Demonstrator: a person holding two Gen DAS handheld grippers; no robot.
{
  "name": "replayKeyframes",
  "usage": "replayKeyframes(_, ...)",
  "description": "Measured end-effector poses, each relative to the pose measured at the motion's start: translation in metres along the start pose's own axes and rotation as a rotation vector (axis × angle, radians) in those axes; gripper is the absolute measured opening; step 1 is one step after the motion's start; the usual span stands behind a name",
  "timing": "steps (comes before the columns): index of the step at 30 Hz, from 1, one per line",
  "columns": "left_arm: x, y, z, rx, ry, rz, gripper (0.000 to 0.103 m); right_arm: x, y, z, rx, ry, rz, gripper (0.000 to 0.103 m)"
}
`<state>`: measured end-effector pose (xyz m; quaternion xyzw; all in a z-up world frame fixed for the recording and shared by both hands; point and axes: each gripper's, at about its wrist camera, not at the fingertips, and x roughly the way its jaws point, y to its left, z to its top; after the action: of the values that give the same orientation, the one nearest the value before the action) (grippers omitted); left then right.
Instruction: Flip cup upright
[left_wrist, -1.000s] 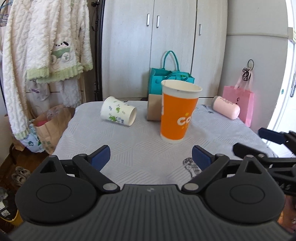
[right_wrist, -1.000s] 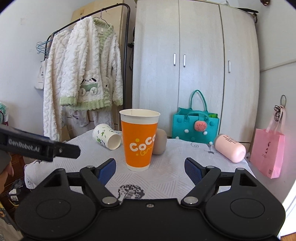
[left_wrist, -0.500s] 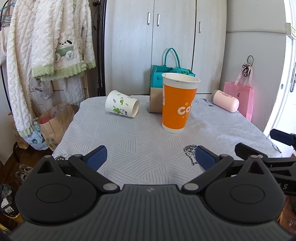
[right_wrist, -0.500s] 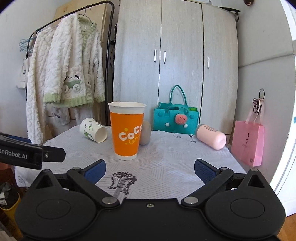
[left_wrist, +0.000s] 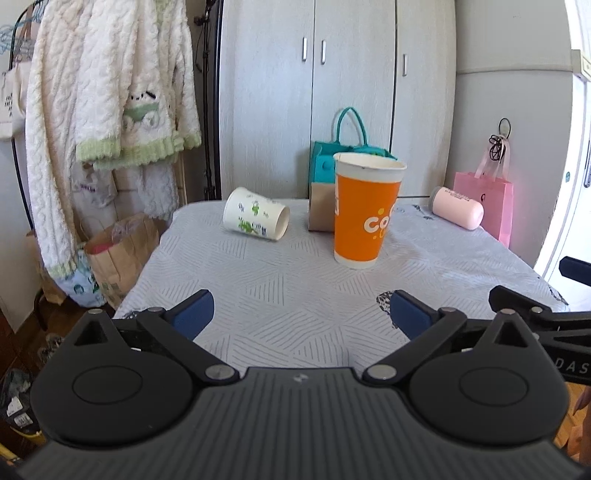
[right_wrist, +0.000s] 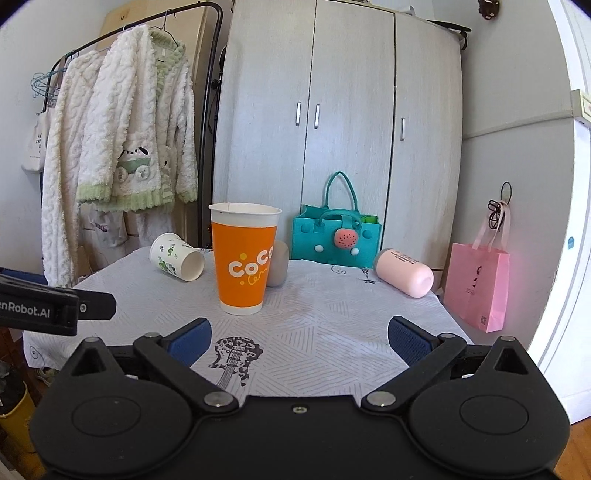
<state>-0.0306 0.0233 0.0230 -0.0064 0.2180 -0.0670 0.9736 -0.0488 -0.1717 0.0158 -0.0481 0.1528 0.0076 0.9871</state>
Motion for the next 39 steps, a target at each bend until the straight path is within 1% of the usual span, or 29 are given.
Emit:
replayKeyframes(3, -0.003, 0.001, 0.001, -0.016, -0.003, -0.018, 0.103, -0.002, 0.0, 0.0, 0.008, -0.003, -0.006, 0.103)
replayKeyframes(8, -0.002, 0.0, -0.001, -0.01, -0.009, 0.011, 0.103, -0.005, -0.001, -0.001, 0.034, -0.014, -0.011, 0.103)
replayKeyframes(13, 0.003, -0.002, -0.005, -0.018, 0.0, 0.01, 0.103, -0.005, -0.003, -0.002, 0.053, -0.024, -0.025, 0.103)
replayKeyframes(19, 0.004, -0.005, -0.006, -0.005, -0.01, 0.011, 0.103, -0.004, -0.005, -0.004, 0.059, -0.032, -0.049, 0.103)
replayKeyframes(24, 0.001, -0.009, -0.007, 0.015, -0.031, 0.045, 0.103, -0.003, -0.004, -0.005, 0.056, -0.031, -0.057, 0.103)
replayKeyframes(27, 0.003, -0.009, -0.008, -0.013, -0.03, 0.067, 0.103, -0.003, -0.005, -0.005, 0.071, -0.035, -0.067, 0.103)
replayKeyframes(30, 0.007, -0.007, -0.009, -0.027, -0.014, 0.055, 0.103, -0.002, -0.005, -0.005, 0.067, -0.032, -0.069, 0.103)
replayKeyframes(35, 0.007, -0.012, -0.011, 0.006, -0.028, 0.079, 0.103, -0.001, -0.003, -0.006, 0.059, -0.029, -0.073, 0.103)
replayKeyframes(39, 0.005, -0.013, -0.012, 0.012, -0.035, 0.075, 0.103, -0.001, -0.003, -0.006, 0.055, -0.029, -0.074, 0.103)
